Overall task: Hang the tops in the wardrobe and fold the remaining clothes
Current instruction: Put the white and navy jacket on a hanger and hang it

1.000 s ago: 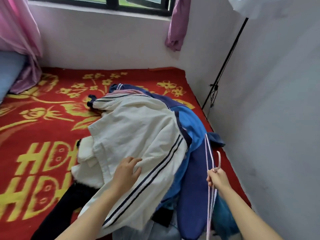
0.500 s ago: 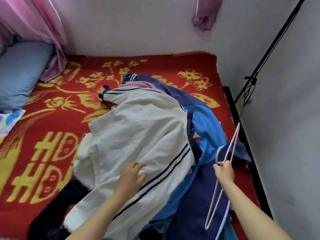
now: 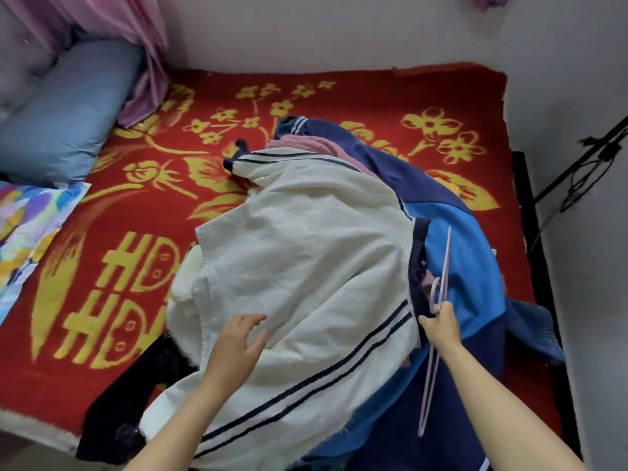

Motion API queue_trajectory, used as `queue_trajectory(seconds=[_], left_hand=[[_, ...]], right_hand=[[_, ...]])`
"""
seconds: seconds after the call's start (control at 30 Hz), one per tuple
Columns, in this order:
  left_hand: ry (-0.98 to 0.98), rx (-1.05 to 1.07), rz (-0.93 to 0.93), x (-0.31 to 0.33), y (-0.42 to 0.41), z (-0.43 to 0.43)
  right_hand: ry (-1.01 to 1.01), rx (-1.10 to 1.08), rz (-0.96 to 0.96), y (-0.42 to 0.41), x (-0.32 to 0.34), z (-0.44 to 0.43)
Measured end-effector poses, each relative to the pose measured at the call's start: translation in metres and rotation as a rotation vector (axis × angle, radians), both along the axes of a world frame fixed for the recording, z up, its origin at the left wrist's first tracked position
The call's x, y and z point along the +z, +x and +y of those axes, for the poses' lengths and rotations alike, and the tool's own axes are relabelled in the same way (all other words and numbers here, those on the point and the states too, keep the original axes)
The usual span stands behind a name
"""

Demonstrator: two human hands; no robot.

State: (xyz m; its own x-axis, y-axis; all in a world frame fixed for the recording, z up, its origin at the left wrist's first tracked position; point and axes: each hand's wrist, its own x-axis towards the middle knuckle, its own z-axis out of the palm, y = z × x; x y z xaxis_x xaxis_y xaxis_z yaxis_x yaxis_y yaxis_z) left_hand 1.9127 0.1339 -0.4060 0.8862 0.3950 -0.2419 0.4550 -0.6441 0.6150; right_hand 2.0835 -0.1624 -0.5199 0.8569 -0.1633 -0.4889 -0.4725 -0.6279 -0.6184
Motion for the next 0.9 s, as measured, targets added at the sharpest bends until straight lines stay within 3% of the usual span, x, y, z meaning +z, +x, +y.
queue_trajectory(seconds=[0.27,0.43,0.67,0.9], left_hand=[[-0.023,0.021,0.038,-0.011,-0.009,0.003],[-0.033,0.003,0.015,-0.007,-0.02,0.01],[-0.027,-0.127,-0.086,0.004,-0.033,0.002],[-0.228,-0.2,-0.403,0.053,-0.031,-0.008]], right_hand=[[-0.107,0.073,0.059,-0.009,-0.01,0.002],[0.027,-0.049,-0.016,-0.031,0.01,0.003],[0.224,0.031,-0.177,-0.055,0.097,0.044],[0.447,0.254,-0.382,-0.12,0.221,0.131]])
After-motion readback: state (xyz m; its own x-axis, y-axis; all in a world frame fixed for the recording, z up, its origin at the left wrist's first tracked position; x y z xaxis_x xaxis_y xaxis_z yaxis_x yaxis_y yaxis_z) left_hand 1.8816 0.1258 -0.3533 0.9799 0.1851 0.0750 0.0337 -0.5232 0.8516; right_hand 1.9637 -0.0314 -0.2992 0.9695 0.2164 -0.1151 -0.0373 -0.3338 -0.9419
